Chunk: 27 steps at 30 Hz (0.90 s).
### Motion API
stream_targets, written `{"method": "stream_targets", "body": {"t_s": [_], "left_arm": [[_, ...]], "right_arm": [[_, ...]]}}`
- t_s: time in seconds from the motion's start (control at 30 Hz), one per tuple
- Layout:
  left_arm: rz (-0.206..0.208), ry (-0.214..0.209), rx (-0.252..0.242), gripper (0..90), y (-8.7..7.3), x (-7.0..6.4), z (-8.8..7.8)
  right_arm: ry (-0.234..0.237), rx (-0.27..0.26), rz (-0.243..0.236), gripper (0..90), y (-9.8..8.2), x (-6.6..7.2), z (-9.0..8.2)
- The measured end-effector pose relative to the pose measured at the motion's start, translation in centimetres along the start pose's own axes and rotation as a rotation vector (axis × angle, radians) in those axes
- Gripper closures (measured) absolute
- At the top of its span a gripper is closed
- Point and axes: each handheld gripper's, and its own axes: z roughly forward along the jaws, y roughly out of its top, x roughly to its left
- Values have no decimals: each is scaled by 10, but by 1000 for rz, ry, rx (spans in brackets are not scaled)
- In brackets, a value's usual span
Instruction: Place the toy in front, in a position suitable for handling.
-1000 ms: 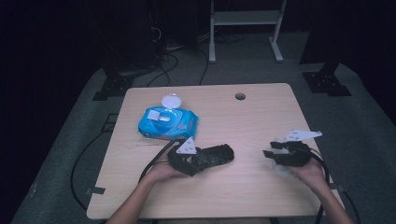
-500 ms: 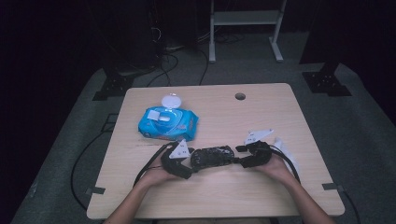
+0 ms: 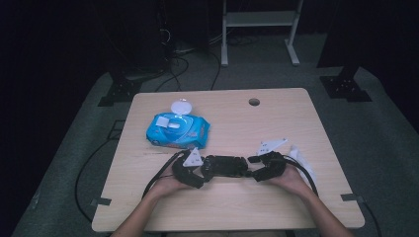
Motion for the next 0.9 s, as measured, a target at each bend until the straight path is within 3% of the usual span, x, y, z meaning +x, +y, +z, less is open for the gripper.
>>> {"method": "stream_targets", "body": {"t_s": [0.17, 0.3, 0.43, 0.5, 0.53, 0.83, 0.9], "left_arm": [[-19, -11, -11, 327, -1, 4, -1], [-16, -11, -11, 334, -1, 3, -2], [-9, 8, -24, 243, 2, 2, 1], [-8, 14, -16, 209, 3, 2, 3], [1, 17, -15, 195, 5, 3, 6], [21, -19, -3, 153, 14, 5, 18], [14, -31, -4, 205, 14, 7, 19]], "right_arm": [[-35, 26, -80, 334, 1, 13, 3], [-86, -2, -125, 337, 0, 22, 0], [-151, 11, -227, 319, -3, 37, -3], [-163, 15, -246, 313, -3, 40, -2], [-195, 14, -287, 291, -3, 45, 0], [-217, 36, -373, 287, 1, 51, 16], [-221, 37, -384, 280, 1, 51, 18]]}}
